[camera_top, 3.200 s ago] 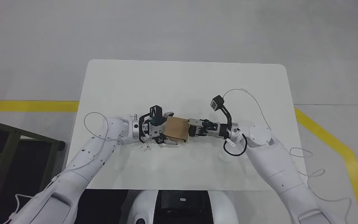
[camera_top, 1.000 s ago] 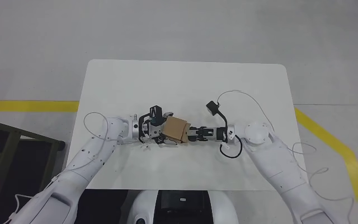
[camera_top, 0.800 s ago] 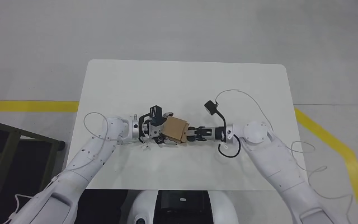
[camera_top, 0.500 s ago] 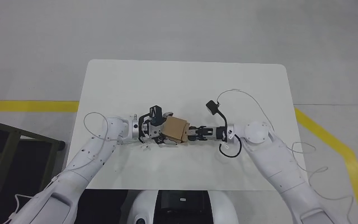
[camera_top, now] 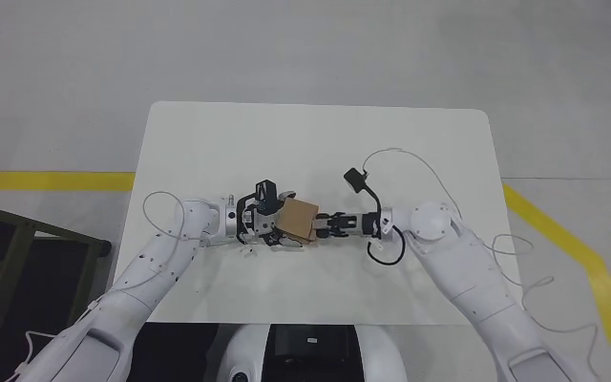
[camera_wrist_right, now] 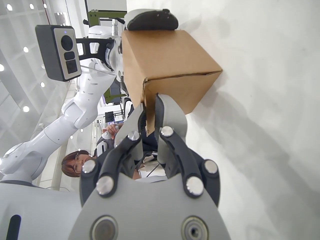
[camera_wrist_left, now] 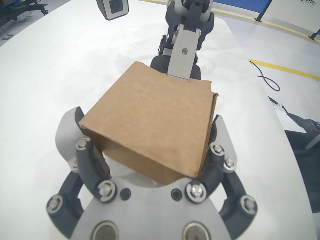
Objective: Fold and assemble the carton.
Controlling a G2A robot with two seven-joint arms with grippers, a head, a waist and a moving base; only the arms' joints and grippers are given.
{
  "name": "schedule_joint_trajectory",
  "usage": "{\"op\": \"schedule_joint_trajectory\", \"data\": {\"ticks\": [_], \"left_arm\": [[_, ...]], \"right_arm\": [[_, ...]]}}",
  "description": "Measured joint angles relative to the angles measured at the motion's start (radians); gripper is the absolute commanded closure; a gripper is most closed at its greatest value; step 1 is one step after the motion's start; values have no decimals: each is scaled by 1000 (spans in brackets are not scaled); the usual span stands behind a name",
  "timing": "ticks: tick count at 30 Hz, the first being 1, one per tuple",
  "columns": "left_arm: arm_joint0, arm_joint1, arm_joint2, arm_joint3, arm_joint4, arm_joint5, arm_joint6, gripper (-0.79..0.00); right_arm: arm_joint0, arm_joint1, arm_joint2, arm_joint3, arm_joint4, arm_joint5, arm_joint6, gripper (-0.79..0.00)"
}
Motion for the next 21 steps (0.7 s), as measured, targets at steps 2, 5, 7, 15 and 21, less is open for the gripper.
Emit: {"op": "schedule_joint_trajectory", "data": {"ticks": [2,5,7,15,21], "left_arm": [[0,0,0,2,0,0,0,-785],[-1,0,-1,5,0,0,0,-785],[-1,0,-1,5,0,0,0,-785],[0,0,-3,6,-4,1,-2,-785],[0,0,-4,7,-6,0,-3,-785]], "right_arm": [[-4,2,9,-4,2,-3,0,-175],[-15,9,26,-18,-1,-2,6,-179],[-24,14,38,-30,-5,1,10,-172],[-69,31,79,-101,-19,21,22,0],[-95,39,88,-124,-36,31,26,0]]}}
